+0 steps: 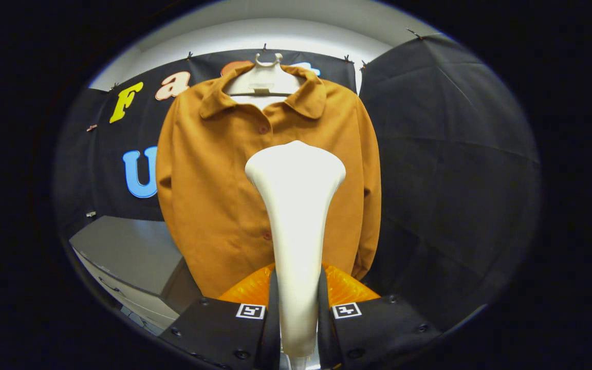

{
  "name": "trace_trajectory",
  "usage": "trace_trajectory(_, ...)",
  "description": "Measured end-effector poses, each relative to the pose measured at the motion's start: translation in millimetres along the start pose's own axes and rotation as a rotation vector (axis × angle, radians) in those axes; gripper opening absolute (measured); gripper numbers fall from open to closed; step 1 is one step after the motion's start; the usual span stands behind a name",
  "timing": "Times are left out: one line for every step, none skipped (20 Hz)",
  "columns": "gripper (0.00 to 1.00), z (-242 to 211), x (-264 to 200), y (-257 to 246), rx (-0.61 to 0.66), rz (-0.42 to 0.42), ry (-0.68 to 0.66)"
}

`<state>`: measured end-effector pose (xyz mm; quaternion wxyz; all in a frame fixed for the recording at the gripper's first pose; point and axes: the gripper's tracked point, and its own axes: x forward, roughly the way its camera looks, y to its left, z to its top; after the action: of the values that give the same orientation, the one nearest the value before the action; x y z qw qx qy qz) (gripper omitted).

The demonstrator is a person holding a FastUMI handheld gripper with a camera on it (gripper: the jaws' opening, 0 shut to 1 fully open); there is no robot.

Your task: Iron the clothes twice with a garment steamer, once on the left side and once on the right side.

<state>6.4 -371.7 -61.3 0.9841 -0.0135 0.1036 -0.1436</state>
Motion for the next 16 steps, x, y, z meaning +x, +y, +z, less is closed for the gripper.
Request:
trace_trajectory(0.33,13,-4,7,-0.004,0.009,-0.028)
trace_trajectory(0.33,24,-7,15,-0.010,0.018,-0.059)
trace_trajectory(0.33,36,-11,22,-0.017,0.026,-0.086)
trace_trajectory(0.32,45,-15,29,-0.025,0.033,-0.114)
trace_trajectory(0.32,56,-22,36,-0.034,0.040,-0.144)
trace_trajectory(0.32,65,-28,43,-0.042,0.047,-0.173)
trace_trajectory(0.32,74,-33,50,-0.049,0.054,-0.199)
trace_trajectory(0.32,81,-41,55,-0.054,0.062,-0.221)
trace_trajectory(0.32,88,-46,62,-0.058,0.072,-0.240)
trace_trajectory(0.32,95,-51,68,-0.059,0.082,-0.259)
trace_trajectory(0.32,100,-56,73,-0.057,0.090,-0.275)
trace_trajectory(0.32,103,-59,78,-0.055,0.093,-0.285)
trace_trajectory(0.32,106,-63,81,-0.051,0.096,-0.293)
trace_trajectory(0.32,109,-66,84,-0.042,0.102,-0.301)
trace_trajectory(0.32,111,-70,88,-0.033,0.107,-0.307)
trace_trajectory(0.32,113,-74,91,-0.024,0.111,-0.313)
